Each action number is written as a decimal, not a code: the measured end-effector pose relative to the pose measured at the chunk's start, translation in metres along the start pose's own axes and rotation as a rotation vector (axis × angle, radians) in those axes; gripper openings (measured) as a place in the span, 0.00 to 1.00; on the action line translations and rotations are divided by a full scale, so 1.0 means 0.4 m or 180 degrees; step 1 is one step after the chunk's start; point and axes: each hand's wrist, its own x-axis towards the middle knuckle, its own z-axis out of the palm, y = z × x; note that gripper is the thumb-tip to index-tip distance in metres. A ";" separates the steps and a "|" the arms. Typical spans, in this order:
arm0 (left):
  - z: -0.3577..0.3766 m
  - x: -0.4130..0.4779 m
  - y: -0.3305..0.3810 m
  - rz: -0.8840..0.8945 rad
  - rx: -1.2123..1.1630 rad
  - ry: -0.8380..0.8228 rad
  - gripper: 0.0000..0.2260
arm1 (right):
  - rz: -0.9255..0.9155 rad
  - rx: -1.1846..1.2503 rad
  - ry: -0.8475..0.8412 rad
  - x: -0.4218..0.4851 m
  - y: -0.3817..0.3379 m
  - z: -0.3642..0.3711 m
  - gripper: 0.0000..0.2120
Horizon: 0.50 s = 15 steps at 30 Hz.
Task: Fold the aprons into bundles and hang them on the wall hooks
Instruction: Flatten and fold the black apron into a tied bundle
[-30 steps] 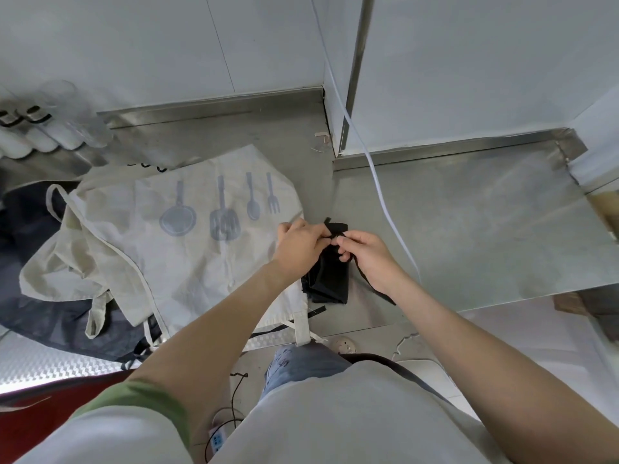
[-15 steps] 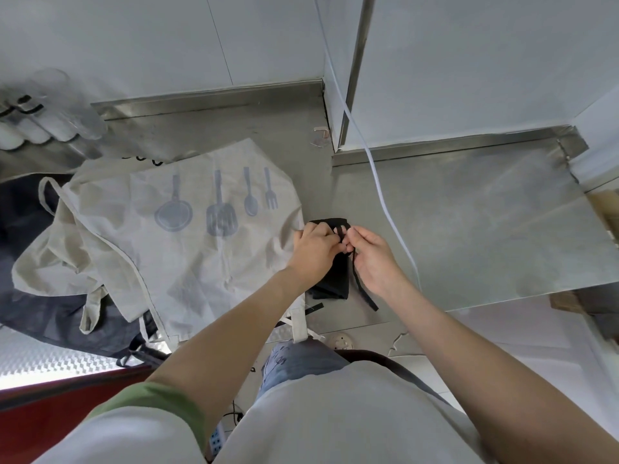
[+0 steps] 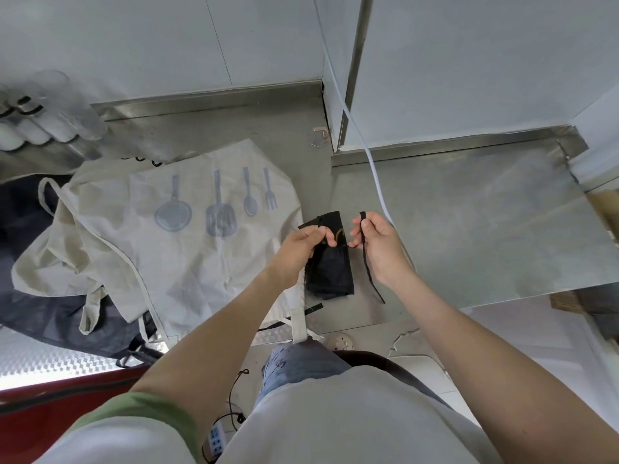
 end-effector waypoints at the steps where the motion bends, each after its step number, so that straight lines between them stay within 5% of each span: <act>1: 0.003 0.001 0.003 -0.0030 0.0164 0.0030 0.14 | -0.0126 -0.0255 -0.0147 0.001 -0.002 0.002 0.14; 7: 0.036 0.019 -0.004 -0.0101 0.0916 0.0081 0.16 | -0.0597 -0.1566 -0.0843 -0.006 -0.012 0.020 0.13; 15: 0.054 -0.007 0.006 -0.0388 0.0262 -0.0450 0.11 | -0.0743 -0.3066 -0.1148 -0.014 -0.021 0.017 0.15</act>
